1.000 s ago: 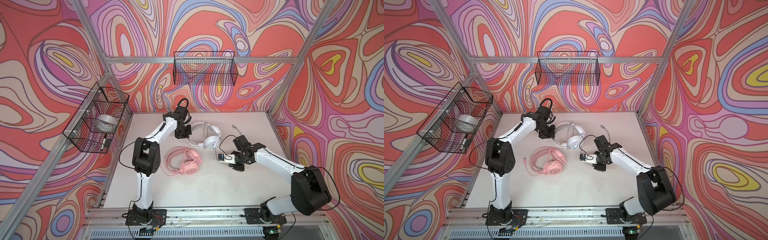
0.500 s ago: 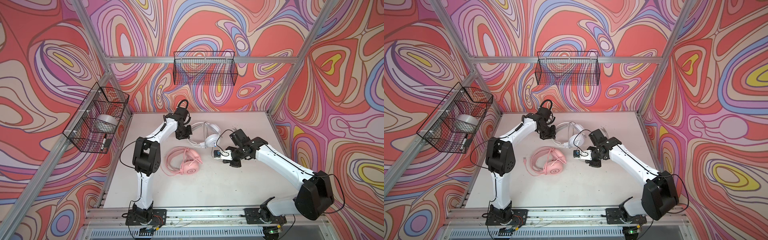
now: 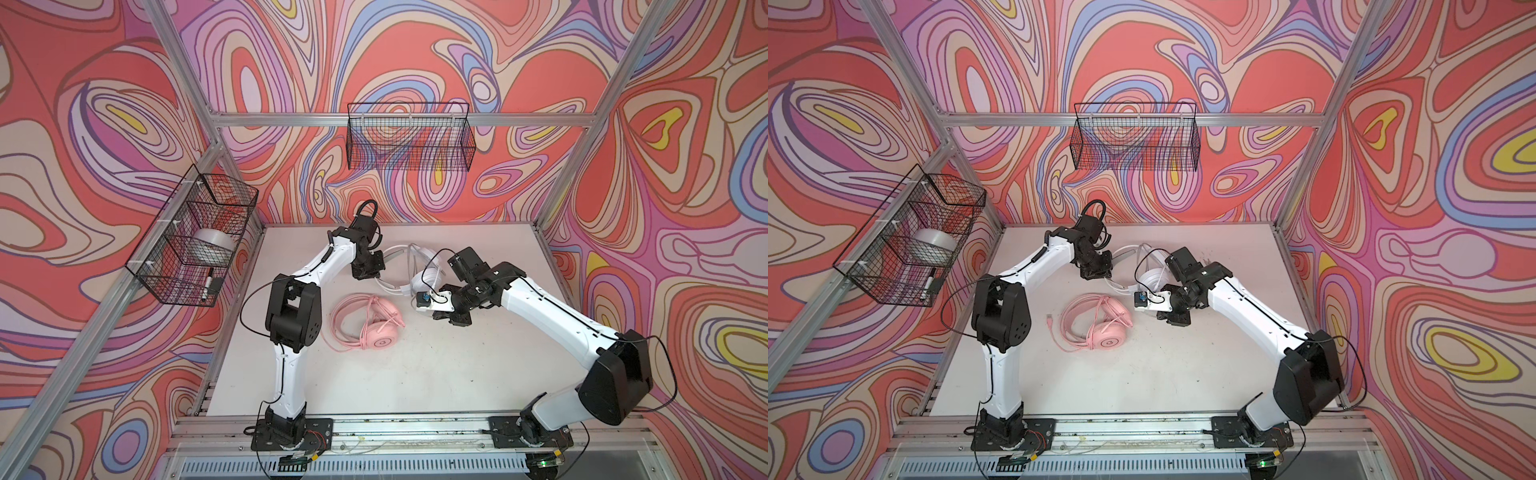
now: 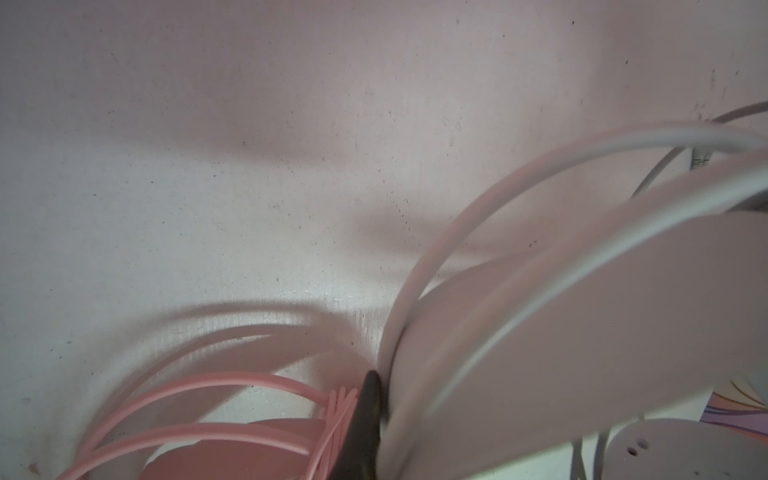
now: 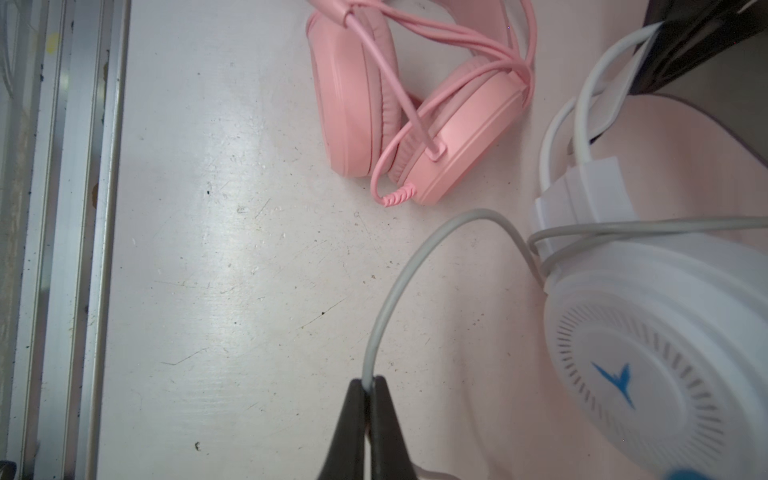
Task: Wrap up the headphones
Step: 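Lift the grey cable with the right gripper up over the white headset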
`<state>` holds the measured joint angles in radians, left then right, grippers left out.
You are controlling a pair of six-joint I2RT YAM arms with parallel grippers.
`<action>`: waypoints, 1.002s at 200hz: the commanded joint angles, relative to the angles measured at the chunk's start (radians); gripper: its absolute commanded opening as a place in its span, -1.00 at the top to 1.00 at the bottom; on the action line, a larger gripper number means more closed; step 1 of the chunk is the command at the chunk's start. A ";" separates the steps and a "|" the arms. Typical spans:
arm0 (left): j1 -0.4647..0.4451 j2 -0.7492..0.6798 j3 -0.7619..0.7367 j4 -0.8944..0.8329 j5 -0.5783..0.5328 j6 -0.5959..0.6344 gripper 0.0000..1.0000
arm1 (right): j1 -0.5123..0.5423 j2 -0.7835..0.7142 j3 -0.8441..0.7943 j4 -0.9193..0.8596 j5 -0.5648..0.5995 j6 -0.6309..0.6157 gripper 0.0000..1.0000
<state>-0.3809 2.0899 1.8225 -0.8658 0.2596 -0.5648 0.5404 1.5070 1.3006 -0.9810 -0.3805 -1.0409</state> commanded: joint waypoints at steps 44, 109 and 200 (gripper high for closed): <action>-0.041 -0.024 0.033 -0.060 -0.073 0.037 1.00 | 0.004 0.107 0.191 -0.025 0.000 0.047 1.00; -0.060 -0.030 0.030 -0.082 -0.102 0.090 1.00 | -0.037 0.179 0.336 -0.017 0.012 0.096 1.00; -0.072 -0.035 0.029 -0.085 -0.095 0.129 1.00 | -0.078 0.300 0.509 -0.094 -0.007 0.151 1.00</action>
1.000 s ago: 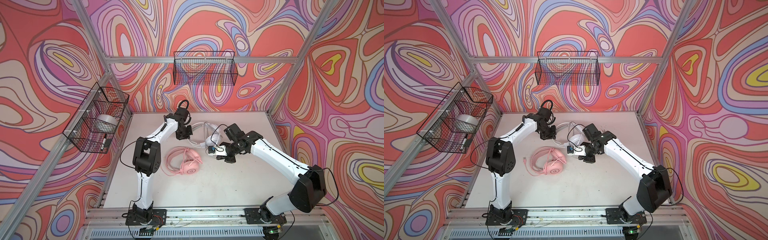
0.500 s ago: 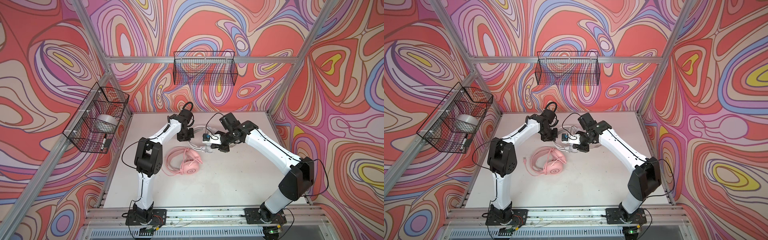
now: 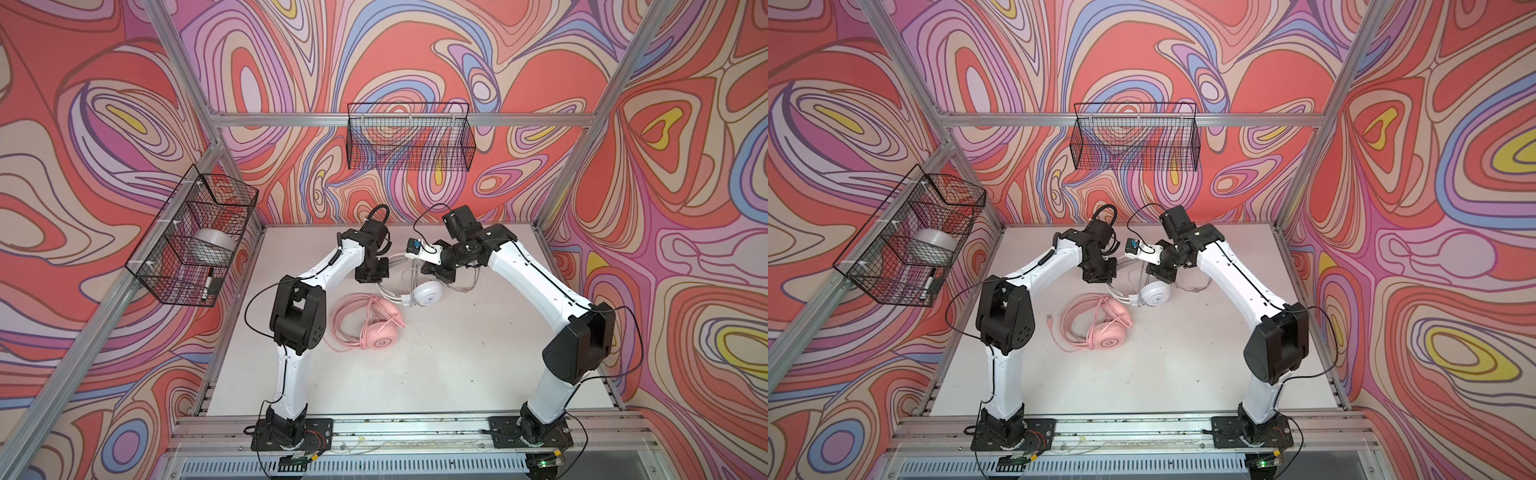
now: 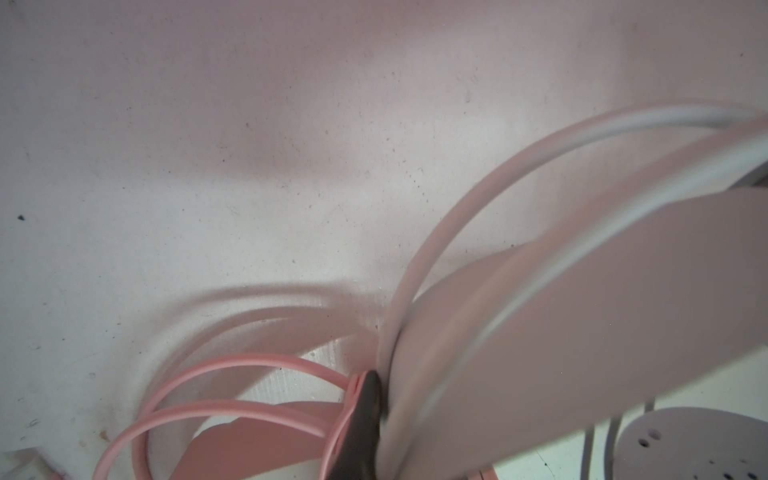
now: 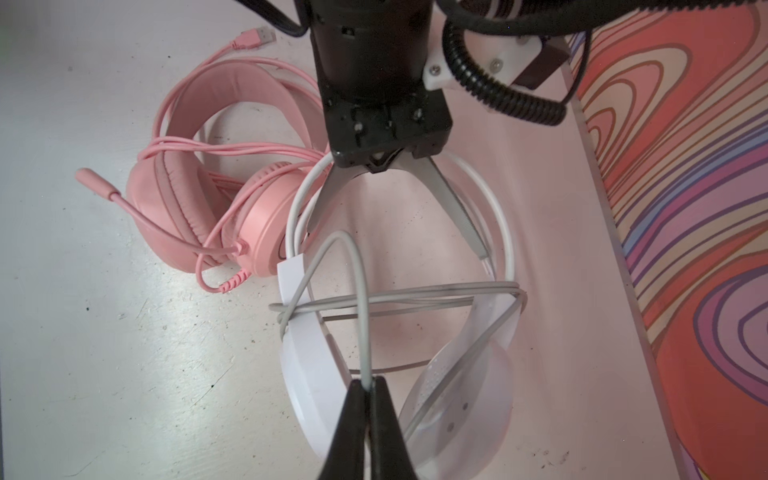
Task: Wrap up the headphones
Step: 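Lift the grey cable with the right gripper up over the white headset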
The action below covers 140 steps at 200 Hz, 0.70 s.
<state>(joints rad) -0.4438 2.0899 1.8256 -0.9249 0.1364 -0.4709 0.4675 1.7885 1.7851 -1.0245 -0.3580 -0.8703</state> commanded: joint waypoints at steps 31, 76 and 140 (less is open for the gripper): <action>-0.007 -0.028 0.022 0.004 0.088 0.008 1.00 | -0.006 -0.079 -0.092 0.032 -0.042 -0.001 1.00; -0.007 -0.021 0.026 0.023 0.114 -0.022 1.00 | -0.006 -0.163 -0.191 0.041 -0.108 -0.020 1.00; 0.003 -0.030 0.002 0.039 0.137 -0.042 1.00 | -0.007 -0.375 -0.411 0.183 0.013 0.021 1.00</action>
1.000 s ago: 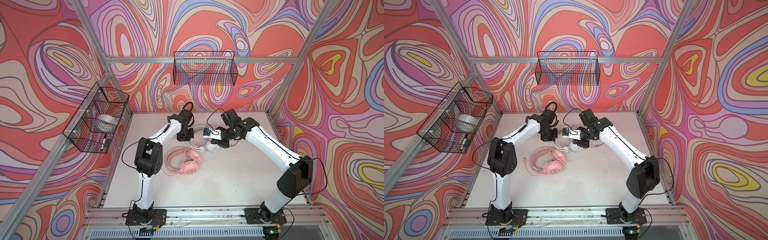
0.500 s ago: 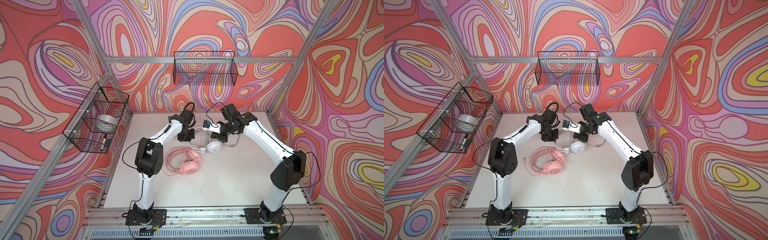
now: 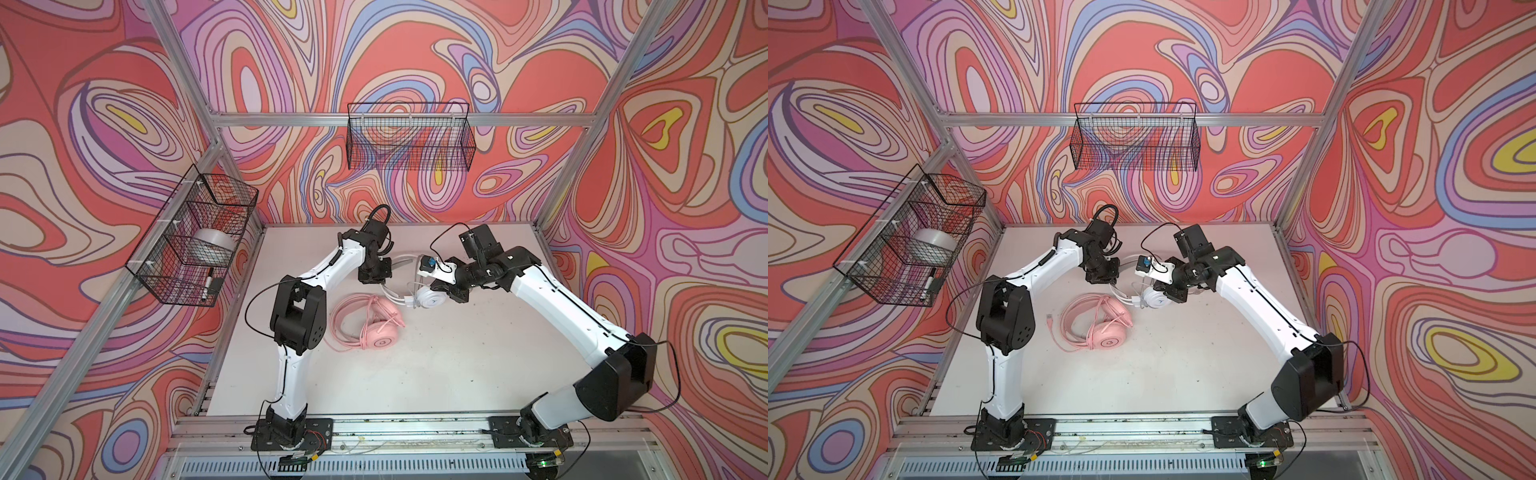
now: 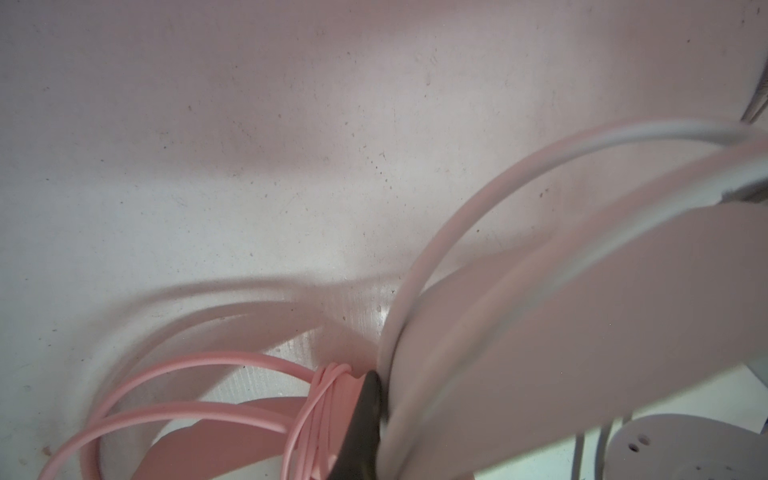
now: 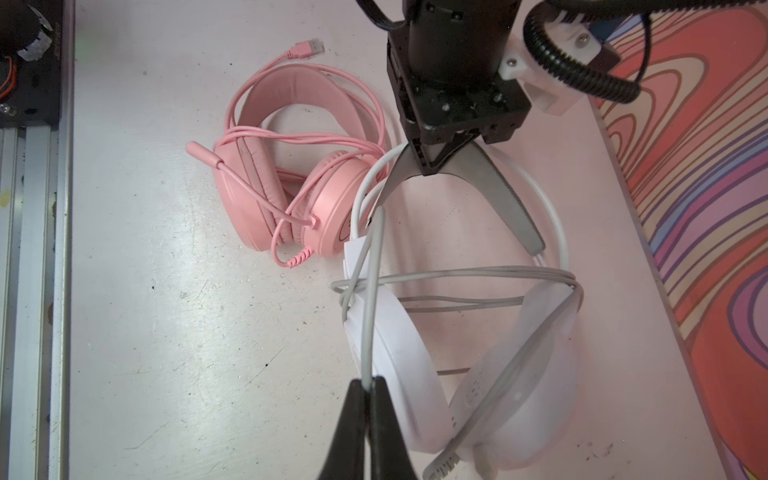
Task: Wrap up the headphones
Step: 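Lift the grey cable with the right gripper up over the white headset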
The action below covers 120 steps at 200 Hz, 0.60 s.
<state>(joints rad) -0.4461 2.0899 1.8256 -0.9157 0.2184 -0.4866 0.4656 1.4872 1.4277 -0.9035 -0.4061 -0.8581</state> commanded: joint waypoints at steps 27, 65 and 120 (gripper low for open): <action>0.021 -0.050 -0.028 0.052 0.068 -0.045 1.00 | -0.021 -0.157 -0.141 0.104 0.105 0.001 1.00; 0.033 -0.060 -0.046 0.052 0.051 -0.050 1.00 | -0.047 -0.234 -0.224 0.143 0.142 -0.019 1.00; 0.077 -0.092 -0.133 0.187 0.169 -0.167 1.00 | -0.047 -0.266 -0.310 0.095 0.116 -0.044 1.00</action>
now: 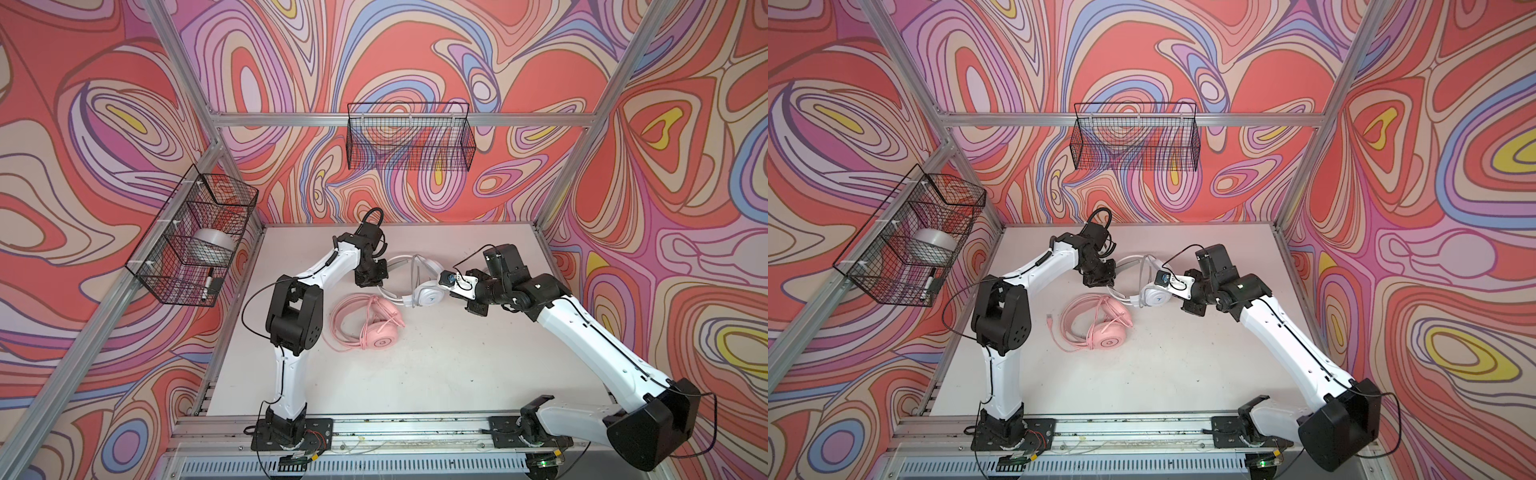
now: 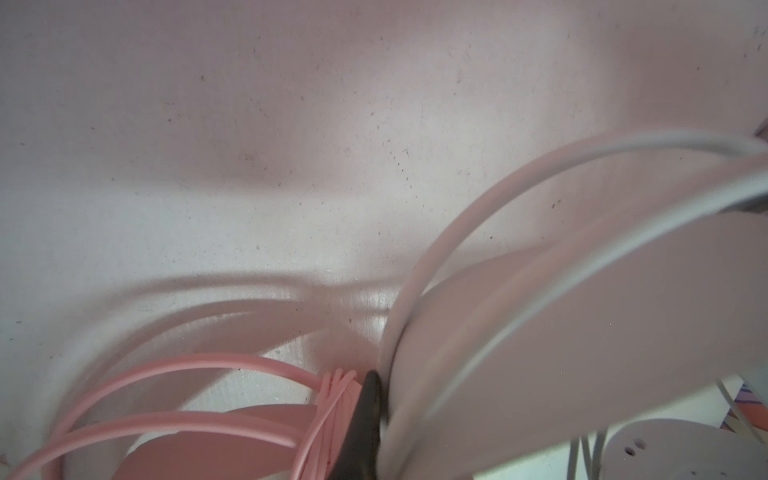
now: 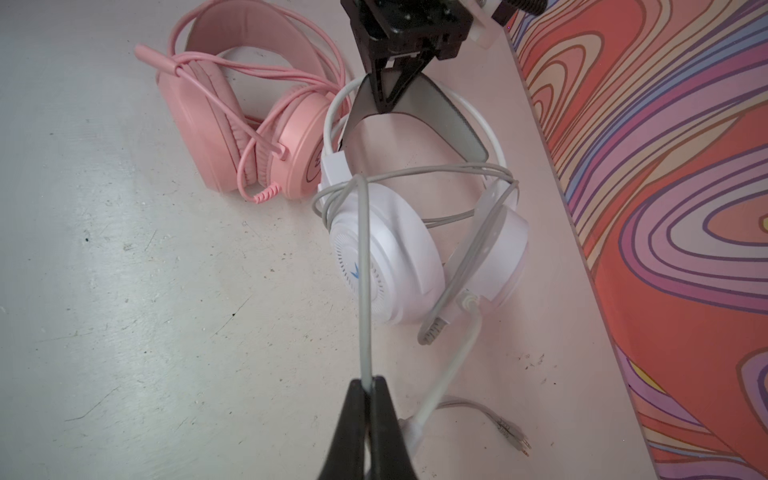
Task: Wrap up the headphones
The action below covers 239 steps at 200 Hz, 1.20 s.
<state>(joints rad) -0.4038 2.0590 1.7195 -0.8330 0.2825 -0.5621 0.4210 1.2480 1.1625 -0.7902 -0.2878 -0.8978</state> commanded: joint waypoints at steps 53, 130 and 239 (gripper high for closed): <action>0.042 -0.059 -0.006 0.135 0.125 -0.136 1.00 | -0.003 -0.059 -0.155 0.028 -0.090 0.047 1.00; 0.032 -0.068 -0.001 0.152 0.095 -0.174 1.00 | 0.083 0.037 -0.119 0.053 -0.217 0.092 1.00; 0.027 -0.036 0.014 0.108 -0.023 -0.153 1.00 | 0.128 0.095 0.091 -0.060 -0.375 0.068 1.00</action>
<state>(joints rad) -0.3733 2.0495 1.7008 -0.7258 0.2852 -0.7105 0.5434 1.3144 1.1801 -0.7795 -0.6003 -0.8024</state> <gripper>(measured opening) 0.090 0.047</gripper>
